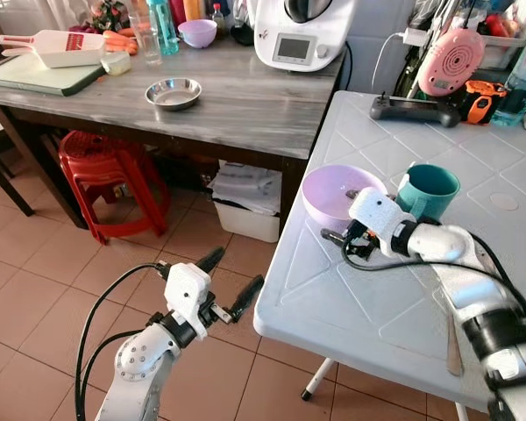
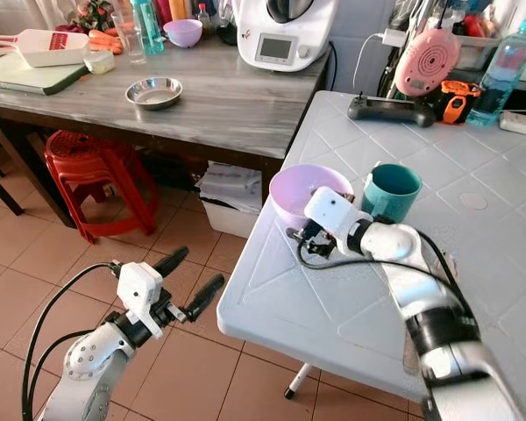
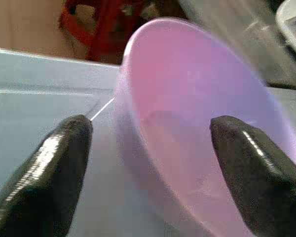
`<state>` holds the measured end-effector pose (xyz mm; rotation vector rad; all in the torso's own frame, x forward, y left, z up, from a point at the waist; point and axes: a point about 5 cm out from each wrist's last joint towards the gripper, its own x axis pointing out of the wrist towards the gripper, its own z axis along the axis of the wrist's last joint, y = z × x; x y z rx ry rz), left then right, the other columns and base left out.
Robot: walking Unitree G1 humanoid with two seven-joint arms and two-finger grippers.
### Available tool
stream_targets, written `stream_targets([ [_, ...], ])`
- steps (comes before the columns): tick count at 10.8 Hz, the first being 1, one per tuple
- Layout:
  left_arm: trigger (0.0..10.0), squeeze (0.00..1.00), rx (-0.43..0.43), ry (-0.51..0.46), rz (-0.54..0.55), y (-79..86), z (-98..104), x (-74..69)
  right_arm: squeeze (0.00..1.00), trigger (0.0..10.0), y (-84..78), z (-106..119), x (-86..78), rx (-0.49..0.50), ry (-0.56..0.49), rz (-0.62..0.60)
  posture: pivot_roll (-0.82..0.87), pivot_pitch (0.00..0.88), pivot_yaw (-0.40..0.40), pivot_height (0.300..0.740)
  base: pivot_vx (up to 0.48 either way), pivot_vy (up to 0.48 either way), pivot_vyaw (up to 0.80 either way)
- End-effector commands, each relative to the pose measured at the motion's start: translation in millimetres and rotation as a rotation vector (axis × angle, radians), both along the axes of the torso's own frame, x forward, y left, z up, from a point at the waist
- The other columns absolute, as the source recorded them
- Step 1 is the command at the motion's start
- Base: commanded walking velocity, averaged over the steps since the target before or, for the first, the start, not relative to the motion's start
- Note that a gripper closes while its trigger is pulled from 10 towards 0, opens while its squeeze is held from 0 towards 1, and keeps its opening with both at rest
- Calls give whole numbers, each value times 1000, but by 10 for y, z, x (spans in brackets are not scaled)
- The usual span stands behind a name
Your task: Setting the table
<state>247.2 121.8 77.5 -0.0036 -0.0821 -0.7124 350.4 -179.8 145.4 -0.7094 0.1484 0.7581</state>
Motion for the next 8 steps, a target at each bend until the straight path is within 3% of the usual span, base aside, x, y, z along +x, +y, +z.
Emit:
stream_targets([
  [1, 10000, 0, 11, -29, -30, -15, 41, -35, 0, 0, -5, -32, 19, -25, 17, 30, 48, 87, 42, 740, 0, 0, 0],
  [4, 10000, 0, -10, -34, -46, -40, 53, -53, 0, 0, -20, -178, 20, -59, 53, 62, 52, 87, 43, 740, 0, 0, 0],
  [8, 10000, 0, -9, -33, -59, -63, 56, -47, 0, 0, -88, -164, 40, -105, -6, 70, 43, 83, 46, 740, 0, 0, 0],
])
